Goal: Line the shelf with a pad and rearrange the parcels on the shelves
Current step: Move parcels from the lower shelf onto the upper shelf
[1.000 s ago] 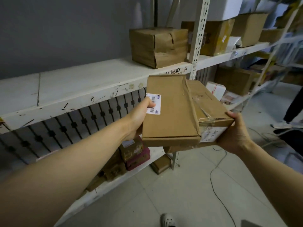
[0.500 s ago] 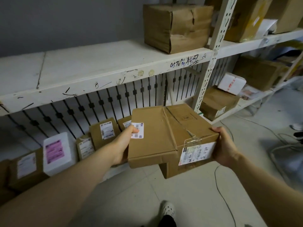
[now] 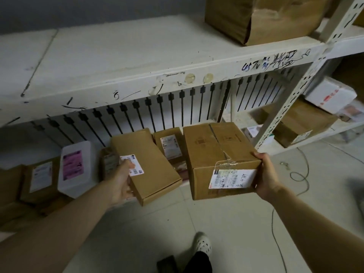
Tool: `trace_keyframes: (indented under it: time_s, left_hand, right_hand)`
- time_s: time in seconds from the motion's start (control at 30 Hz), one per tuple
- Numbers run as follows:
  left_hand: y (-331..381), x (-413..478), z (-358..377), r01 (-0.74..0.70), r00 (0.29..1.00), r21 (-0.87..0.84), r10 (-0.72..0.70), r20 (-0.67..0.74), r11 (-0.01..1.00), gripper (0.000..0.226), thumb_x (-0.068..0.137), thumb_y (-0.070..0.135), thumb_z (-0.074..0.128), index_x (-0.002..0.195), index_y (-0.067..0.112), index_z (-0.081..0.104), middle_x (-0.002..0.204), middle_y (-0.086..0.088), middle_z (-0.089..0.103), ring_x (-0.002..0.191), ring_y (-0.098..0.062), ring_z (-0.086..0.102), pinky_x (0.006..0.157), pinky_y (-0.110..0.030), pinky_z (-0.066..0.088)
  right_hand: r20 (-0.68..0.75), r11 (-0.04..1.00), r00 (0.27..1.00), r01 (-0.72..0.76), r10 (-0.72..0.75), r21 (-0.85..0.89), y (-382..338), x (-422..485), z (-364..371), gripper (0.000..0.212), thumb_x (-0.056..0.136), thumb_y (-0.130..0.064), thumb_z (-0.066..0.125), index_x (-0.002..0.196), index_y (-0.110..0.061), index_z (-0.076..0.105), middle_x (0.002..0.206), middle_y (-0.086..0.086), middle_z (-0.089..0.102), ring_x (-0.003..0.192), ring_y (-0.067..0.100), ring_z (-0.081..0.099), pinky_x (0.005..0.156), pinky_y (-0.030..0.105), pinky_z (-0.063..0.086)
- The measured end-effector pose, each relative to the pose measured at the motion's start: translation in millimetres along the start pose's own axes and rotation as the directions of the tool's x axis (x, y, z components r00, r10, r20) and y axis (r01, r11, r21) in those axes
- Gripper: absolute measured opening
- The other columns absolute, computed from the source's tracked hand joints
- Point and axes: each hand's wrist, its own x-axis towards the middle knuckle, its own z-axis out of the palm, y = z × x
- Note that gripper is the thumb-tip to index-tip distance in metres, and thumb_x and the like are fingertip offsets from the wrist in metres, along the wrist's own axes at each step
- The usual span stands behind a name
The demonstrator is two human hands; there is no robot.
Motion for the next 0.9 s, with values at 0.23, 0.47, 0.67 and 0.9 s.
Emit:
trace_keyframes:
  time_s: [0.23,0.47,0.67,0.9]
  left_hand:
    - [13,51,37,0.031,0.997,0.038,-0.028,-0.075,0.999,0.022,0.100,0.022,0.048,0.118,0.012,0.057,0.105,-0.016,0.067,0.090,-0.030,0.064,0.070,-0.038,0.051]
    - [27,98,89,0.074,0.991,0.032,-0.070,-0.113,0.997,0.027,0.101,0.024,0.053,0.123,0.009,0.059,0.112,-0.017,0.069,0.098,-0.034,0.067,0.091,-0.048,0.054]
    - [34,131,114,0.081,0.985,0.011,-0.079,-0.156,0.997,0.024,0.101,0.022,0.055,0.123,0.012,0.059,0.114,-0.016,0.067,0.101,-0.034,0.066,0.092,-0.046,0.054]
    - [35,169,126,0.085,0.981,-0.010,-0.086,-0.176,0.996,0.028,0.100,0.025,0.053,0.127,0.022,0.058,0.121,-0.015,0.066,0.103,-0.035,0.065,0.088,-0.049,0.054]
  right_hand:
    - [-0.047,1.000,0.999,-0.003,0.004,0.016,-33,46,12,0.032,0.089,-0.053,0.055,0.100,-0.024,0.060,0.096,0.005,0.066,0.092,0.023,0.062,0.090,0.045,0.051]
    - [-0.069,0.999,0.997,0.022,-0.025,-0.042,-55,90,-5,0.027,0.095,-0.048,0.050,0.091,-0.023,0.059,0.088,0.003,0.065,0.080,0.020,0.059,0.068,0.036,0.047]
    - [-0.043,0.996,0.998,0.030,-0.034,-0.084,-46,129,-14,0.026,0.093,-0.046,0.053,0.089,-0.023,0.064,0.088,0.005,0.068,0.080,0.021,0.062,0.069,0.034,0.048]
    - [-0.025,0.989,1.000,-0.022,0.019,-0.144,-24,176,-11,0.048,0.072,-0.059,0.064,0.100,-0.020,0.070,0.106,0.015,0.076,0.099,0.036,0.071,0.096,0.059,0.053]
